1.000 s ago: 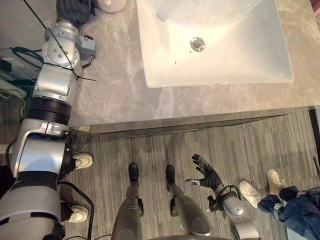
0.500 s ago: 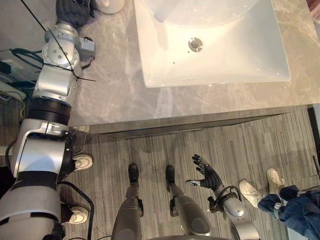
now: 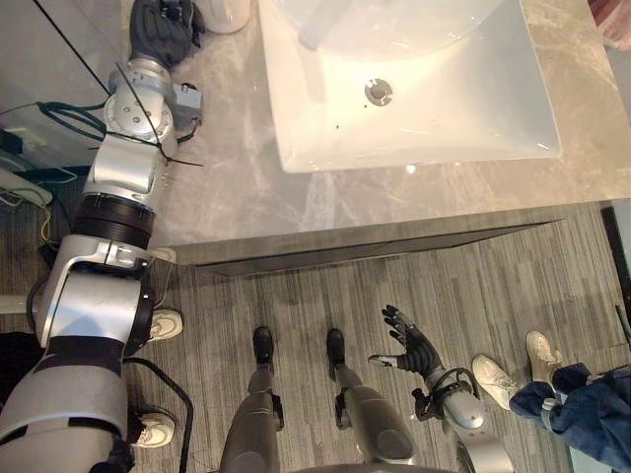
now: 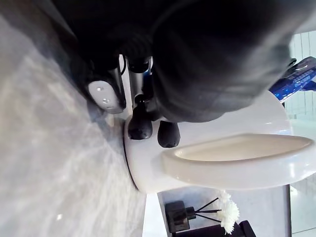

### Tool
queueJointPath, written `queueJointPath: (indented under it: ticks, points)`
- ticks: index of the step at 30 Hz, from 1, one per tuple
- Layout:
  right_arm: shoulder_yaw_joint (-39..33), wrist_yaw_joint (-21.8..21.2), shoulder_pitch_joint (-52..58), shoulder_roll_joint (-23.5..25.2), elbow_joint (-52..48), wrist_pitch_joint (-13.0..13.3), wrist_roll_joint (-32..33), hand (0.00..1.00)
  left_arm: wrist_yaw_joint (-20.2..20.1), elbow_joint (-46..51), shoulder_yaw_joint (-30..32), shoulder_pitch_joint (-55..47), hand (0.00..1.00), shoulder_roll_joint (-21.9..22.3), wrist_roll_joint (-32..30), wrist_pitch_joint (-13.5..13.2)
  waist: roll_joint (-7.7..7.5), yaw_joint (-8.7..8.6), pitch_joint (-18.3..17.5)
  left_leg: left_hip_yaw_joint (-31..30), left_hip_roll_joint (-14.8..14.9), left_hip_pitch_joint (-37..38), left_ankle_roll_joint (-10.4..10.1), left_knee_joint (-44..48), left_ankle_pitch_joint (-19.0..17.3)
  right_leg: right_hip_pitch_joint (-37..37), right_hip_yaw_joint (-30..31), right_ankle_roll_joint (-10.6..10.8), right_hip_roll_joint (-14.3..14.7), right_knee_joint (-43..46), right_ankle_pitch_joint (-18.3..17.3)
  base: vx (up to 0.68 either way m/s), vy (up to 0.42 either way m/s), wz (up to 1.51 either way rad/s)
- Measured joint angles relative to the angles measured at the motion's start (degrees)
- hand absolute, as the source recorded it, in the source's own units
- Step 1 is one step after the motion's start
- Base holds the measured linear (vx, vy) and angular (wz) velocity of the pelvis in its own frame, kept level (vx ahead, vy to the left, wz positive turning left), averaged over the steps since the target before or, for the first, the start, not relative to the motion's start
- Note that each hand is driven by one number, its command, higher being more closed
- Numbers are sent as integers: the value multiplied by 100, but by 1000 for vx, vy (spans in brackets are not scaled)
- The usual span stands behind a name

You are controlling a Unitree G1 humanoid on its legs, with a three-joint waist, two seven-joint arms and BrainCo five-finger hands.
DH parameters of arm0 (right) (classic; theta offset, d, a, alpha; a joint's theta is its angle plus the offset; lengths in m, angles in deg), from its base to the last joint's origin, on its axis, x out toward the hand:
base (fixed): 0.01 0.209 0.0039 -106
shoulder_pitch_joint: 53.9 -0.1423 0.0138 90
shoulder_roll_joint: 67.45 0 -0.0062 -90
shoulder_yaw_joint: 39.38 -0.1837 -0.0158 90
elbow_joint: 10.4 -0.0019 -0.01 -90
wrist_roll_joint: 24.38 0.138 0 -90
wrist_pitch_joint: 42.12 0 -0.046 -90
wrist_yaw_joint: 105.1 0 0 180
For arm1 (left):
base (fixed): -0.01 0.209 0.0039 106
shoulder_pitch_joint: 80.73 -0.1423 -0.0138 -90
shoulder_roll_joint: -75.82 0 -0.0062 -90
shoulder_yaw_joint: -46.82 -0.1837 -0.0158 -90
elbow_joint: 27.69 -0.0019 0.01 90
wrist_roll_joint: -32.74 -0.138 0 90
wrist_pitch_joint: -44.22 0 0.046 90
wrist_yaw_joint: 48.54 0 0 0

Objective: Organize washtable

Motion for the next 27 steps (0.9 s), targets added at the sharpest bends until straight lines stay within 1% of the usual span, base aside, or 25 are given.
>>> queueJointPath:
  ticks: [2,5,9,13,17,20,22,26,27]
  points:
    - [-4,0,2,0,0,0,33,0,0,0,-30,18,100,-5,9,-6,-1,-88,-1,14,-2,-1,-1,0,-1,-8,12,1,-3,1,1,15,18,-4]
    - [-3,-1,2,1,-6,0,33,0,-18,0,-229,120,100,-6,40,-6,-1,-90,-1,72,2,-16,-11,-1,-10,-55,78,1,0,1,8,11,10,-10]
    - [-1,4,2,1,-7,-1,33,0,-18,6,-314,240,100,-7,41,-19,1,-93,-2,184,10,-75,-19,-1,-18,-166,207,-1,7,-15,71,11,3,-17]
    - [-4,86,2,2,-6,-1,33,0,-32,16,-312,239,100,-16,45,-48,15,-218,-9,187,14,-75,-23,0,-21,-173,230,1,14,-18,74,6,1,-3]
    - [-8,118,3,2,-2,-1,31,0,-31,15,-302,222,100,-13,50,-47,42,-229,-21,192,16,-73,-23,1,-20,-180,258,-3,22,-21,84,9,-2,-3]
    - [-22,119,3,2,2,-2,29,0,-36,15,-253,127,100,44,53,-44,111,-225,-55,174,13,-58,-22,1,-20,-153,245,-3,21,-23,84,8,0,1]
    - [-73,116,18,2,20,-6,29,0,-38,5,-33,-81,100,200,69,-42,209,-219,-105,121,8,-14,-20,1,-18,-56,214,-2,12,-32,85,35,4,5]
    - [-188,114,105,0,46,-14,31,0,-124,-5,123,-494,100,382,167,-38,381,-209,-268,4,16,51,-21,0,-18,54,117,-4,20,-38,83,4,5,10]
    - [-188,112,135,-2,47,-14,32,0,-143,-7,123,-548,100,395,167,-38,403,-207,-292,-11,17,56,-21,0,-17,64,103,-4,21,-38,83,-13,4,9]
